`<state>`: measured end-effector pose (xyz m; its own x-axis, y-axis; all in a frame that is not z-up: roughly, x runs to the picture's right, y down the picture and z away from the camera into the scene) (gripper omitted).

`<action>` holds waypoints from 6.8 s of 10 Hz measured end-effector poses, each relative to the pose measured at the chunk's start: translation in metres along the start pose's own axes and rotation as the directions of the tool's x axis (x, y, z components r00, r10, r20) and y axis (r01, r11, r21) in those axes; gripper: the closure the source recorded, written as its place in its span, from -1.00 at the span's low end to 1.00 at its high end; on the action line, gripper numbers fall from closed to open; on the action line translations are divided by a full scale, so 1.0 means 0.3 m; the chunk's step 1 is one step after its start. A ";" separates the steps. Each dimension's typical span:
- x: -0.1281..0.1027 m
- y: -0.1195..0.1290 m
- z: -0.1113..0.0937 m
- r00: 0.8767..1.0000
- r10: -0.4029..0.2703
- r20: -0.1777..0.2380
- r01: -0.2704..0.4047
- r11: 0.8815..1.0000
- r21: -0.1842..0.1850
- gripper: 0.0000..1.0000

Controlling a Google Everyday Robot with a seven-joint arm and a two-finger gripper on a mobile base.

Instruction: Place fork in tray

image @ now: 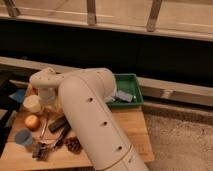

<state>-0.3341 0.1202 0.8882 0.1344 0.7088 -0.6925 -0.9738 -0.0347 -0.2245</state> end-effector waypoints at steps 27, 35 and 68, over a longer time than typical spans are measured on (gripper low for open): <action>-0.263 -0.232 -0.323 0.959 0.087 0.270 -0.075 0.996 -0.055 0.65; -0.275 -0.277 -0.424 0.942 0.126 0.311 -0.108 0.991 -0.074 0.65; -0.348 -1.260 -1.135 0.548 0.643 0.536 -0.517 0.763 -0.387 0.65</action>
<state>0.0822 -0.1805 0.8119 -0.6503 0.7434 -0.1561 -0.7420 -0.6657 -0.0790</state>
